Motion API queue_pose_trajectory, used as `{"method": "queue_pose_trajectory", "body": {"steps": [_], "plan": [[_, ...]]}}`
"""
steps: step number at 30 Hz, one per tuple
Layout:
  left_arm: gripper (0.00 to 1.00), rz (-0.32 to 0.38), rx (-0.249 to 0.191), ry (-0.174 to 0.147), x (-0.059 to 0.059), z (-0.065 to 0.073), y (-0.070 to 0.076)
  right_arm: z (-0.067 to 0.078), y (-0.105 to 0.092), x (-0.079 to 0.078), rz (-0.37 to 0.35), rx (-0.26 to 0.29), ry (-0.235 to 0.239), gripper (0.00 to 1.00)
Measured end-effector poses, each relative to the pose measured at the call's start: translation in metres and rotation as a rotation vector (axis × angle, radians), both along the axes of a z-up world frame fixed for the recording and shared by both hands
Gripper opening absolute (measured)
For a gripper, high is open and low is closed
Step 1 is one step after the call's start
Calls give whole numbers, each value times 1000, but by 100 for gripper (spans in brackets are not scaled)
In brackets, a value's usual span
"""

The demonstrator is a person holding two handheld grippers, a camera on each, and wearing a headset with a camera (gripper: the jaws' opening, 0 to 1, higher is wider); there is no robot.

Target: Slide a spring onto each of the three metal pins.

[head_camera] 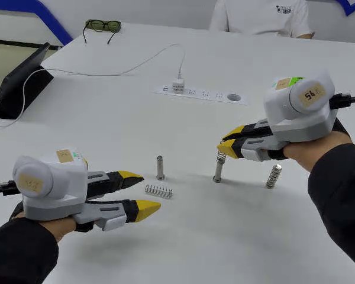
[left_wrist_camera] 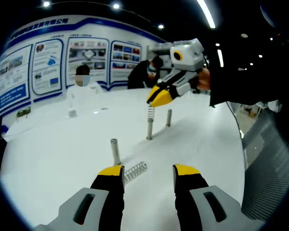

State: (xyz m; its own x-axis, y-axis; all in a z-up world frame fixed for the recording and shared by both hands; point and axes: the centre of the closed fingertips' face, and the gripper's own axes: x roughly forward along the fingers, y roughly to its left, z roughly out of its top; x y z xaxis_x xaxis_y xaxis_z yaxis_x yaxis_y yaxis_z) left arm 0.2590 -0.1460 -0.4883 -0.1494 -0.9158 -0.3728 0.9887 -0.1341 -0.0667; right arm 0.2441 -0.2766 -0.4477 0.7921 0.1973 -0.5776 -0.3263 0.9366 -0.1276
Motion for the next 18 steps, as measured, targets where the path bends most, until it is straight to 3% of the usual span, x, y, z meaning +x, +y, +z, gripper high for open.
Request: {"method": "queue_pose_trajectory", "body": {"steps": [18], "plan": [[41, 5, 5, 7, 0, -4, 0, -29, 0, 3, -13, -8, 43, 12]]}}
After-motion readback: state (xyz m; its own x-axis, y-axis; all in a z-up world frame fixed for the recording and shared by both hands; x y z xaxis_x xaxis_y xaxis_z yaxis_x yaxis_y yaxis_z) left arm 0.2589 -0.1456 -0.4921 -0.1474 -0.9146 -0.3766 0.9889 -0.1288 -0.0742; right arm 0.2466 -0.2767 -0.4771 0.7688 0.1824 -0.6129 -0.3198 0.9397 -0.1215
